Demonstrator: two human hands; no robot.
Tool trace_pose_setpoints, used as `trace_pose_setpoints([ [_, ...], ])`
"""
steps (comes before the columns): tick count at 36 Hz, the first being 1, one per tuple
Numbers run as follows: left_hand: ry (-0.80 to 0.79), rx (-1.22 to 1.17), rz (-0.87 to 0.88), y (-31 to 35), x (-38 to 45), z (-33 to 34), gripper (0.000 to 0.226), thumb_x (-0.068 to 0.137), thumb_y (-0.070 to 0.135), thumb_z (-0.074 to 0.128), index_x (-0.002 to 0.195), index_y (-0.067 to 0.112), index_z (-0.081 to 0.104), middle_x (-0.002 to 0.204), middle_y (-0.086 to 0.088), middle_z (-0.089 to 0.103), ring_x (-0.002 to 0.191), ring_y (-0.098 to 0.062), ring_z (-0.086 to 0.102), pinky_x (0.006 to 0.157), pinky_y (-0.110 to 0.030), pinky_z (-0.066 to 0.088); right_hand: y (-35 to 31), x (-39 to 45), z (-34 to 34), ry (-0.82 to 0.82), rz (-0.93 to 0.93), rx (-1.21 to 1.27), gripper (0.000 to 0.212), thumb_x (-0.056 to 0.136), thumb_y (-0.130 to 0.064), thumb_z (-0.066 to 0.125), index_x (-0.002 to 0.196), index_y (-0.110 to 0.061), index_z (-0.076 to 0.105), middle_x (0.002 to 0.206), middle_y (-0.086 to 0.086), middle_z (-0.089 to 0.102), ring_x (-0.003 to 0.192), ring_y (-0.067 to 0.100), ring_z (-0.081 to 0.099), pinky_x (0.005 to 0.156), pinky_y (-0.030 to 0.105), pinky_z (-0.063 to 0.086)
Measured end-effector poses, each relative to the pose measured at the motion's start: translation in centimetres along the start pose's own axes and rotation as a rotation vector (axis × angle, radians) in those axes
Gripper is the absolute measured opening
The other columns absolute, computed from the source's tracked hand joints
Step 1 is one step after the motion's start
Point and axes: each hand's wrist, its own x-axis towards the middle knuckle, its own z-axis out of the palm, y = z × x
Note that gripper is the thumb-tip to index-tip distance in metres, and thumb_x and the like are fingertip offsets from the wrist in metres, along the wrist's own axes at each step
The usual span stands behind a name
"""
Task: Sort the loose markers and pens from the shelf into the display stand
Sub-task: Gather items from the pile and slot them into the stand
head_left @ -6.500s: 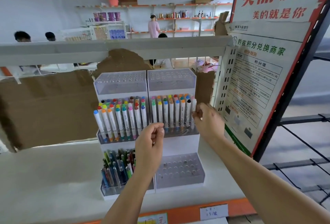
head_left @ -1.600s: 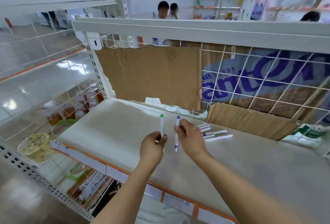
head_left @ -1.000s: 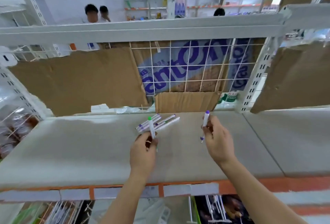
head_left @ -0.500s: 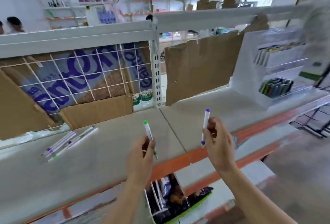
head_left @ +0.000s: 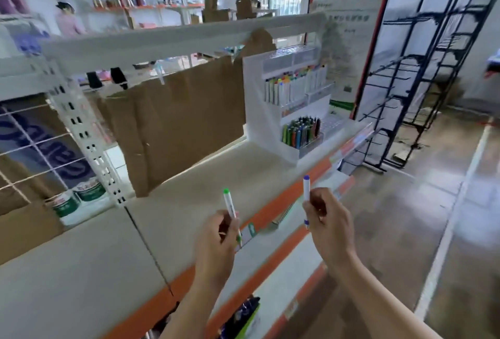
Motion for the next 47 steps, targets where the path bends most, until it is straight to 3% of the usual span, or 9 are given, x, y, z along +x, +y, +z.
trace_pose_setpoints([
  [9, -0.105, -0.132, 0.063, 2.3, 8.1, 7.1, 0.020, 0.094, 0.021, 0.054, 0.083, 0.037, 0.058, 0.062, 0.006, 0.062, 0.057, -0.006, 0.057, 0.060, -0.031, 0.048, 4.1, 7.9, -0.8, 0.174, -0.015, -0.087, 0.018, 0.081, -0.016, 0.059, 0.081, -0.032, 0.050, 0.073, -0.021, 0.048, 0.067, -0.006, 0.049, 0.059, 0.028, 0.038],
  [12, -0.155, -0.157, 0.061, 2.8, 10.8, 9.1, 0.014, 0.094, 0.021, 0.054, 0.092, 0.033, 0.060, 0.059, 0.011, 0.059, 0.052, -0.005, 0.053, 0.058, -0.032, 0.046, 5.0, 10.4, -1.2, 0.213, 0.032, -0.153, 0.018, 0.084, -0.011, 0.064, 0.081, -0.026, 0.055, 0.072, -0.019, 0.049, 0.065, -0.007, 0.047, 0.060, 0.007, 0.033],
  [15, -0.181, -0.155, 0.069, 3.2, 12.9, 11.0, 0.010, 0.093, 0.019, 0.056, 0.096, 0.025, 0.063, 0.064, 0.006, 0.062, 0.055, -0.006, 0.057, 0.063, -0.037, 0.050, 6.0, 12.5, -1.7, 0.230, 0.080, -0.216, 0.010, 0.084, -0.007, 0.067, 0.088, -0.015, 0.061, 0.075, -0.011, 0.054, 0.064, -0.007, 0.046, 0.057, 0.002, 0.032],
  [21, -0.244, -0.170, 0.089, 4.2, 15.9, 15.0, 0.012, 0.092, 0.018, 0.057, 0.090, 0.029, 0.063, 0.073, 0.005, 0.066, 0.066, -0.004, 0.060, 0.066, -0.029, 0.050, 9.0, 16.5, -2.2, 0.231, 0.145, -0.234, 0.006, 0.086, -0.012, 0.065, 0.089, -0.014, 0.060, 0.079, -0.003, 0.059, 0.065, 0.014, 0.051, 0.056, 0.006, 0.032],
  [25, -0.252, -0.163, 0.107, 5.3, 18.1, 18.0, 0.015, 0.092, 0.017, 0.058, 0.087, 0.031, 0.062, 0.075, 0.006, 0.069, 0.070, -0.002, 0.062, 0.061, -0.010, 0.044, 12.0, 19.9, -2.5, 0.246, 0.150, -0.237, 0.008, 0.087, -0.016, 0.062, 0.085, -0.017, 0.055, 0.077, 0.001, 0.063, 0.066, 0.024, 0.060, 0.058, 0.028, 0.043],
  [30, -0.186, -0.149, 0.099, 5.9, 21.0, 23.0, 0.013, 0.091, 0.021, 0.059, 0.083, 0.030, 0.063, 0.070, 0.003, 0.065, 0.065, -0.013, 0.061, 0.065, -0.042, 0.055, 14.9, 25.2, -3.3, 0.234, 0.085, -0.209, 0.018, 0.085, -0.015, 0.064, 0.079, -0.025, 0.050, 0.073, -0.001, 0.061, 0.064, 0.025, 0.058, 0.058, 0.036, 0.046],
  [38, 0.030, -0.073, 0.092, 9.8, 24.1, 28.8, 0.022, 0.093, 0.017, 0.057, 0.079, 0.034, 0.057, 0.076, -0.001, 0.065, 0.071, -0.021, 0.061, 0.068, -0.044, 0.051, 17.7, 35.1, -4.1, 0.070, -0.074, -0.074, 0.014, 0.087, -0.027, 0.058, 0.079, -0.030, 0.047, 0.070, -0.005, 0.054, 0.059, 0.021, 0.055, 0.066, 0.052, 0.052],
  [42, 0.145, -0.031, 0.074, 10.9, 25.4, 30.6, 0.020, 0.092, 0.016, 0.058, 0.072, 0.015, 0.056, 0.063, -0.003, 0.055, 0.059, -0.023, 0.052, 0.055, -0.034, 0.039, 17.5, 38.6, -4.1, -0.022, -0.193, -0.041, 0.006, 0.088, -0.018, 0.062, 0.085, -0.021, 0.057, 0.081, -0.001, 0.058, 0.066, 0.018, 0.054, 0.059, 0.037, 0.048],
  [47, 0.254, 0.034, 0.086, 12.1, 26.6, 31.5, 0.029, 0.092, 0.014, 0.058, 0.068, 0.029, 0.049, 0.056, 0.008, 0.050, 0.051, -0.007, 0.048, 0.051, -0.023, 0.035, 17.4, 42.1, -2.4, -0.097, -0.227, 0.046, 0.005, 0.091, -0.018, 0.060, 0.088, -0.018, 0.056, 0.079, -0.003, 0.058, 0.068, 0.018, 0.058, 0.057, 0.031, 0.046],
])
